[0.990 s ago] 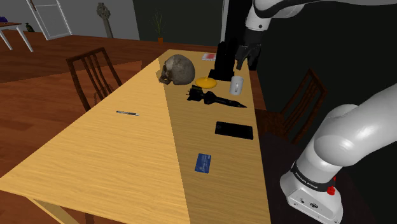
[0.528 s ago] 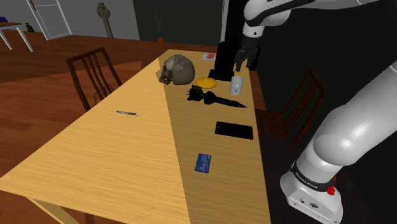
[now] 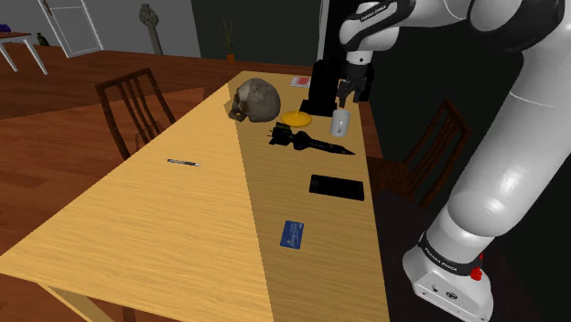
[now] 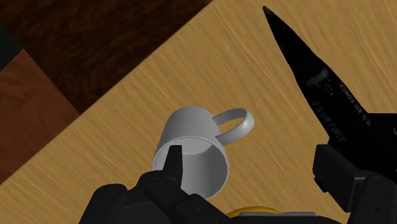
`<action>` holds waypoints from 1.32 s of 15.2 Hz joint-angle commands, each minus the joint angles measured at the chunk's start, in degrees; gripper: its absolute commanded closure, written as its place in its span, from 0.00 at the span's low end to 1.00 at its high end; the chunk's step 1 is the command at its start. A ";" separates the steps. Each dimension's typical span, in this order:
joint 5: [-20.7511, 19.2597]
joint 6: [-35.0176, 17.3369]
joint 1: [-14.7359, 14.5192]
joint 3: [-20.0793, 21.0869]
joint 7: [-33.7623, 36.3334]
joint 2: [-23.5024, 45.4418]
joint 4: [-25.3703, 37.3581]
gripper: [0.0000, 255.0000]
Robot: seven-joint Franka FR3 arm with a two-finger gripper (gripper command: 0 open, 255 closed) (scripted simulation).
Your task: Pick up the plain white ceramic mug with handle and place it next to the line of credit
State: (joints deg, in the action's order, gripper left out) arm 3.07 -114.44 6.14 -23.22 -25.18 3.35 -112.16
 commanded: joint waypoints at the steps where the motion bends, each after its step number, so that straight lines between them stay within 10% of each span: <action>1: 1.79 -0.03 1.02 -0.65 -2.02 4.85 3.74 0.00; 7: 6.66 1.54 5.82 -1.13 -7.10 18.92 16.29 0.00; 20: 7.81 -3.44 6.20 -0.53 -7.90 21.22 13.38 0.00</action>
State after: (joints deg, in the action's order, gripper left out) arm 10.87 -117.86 12.33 -23.75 -33.07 24.56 -98.78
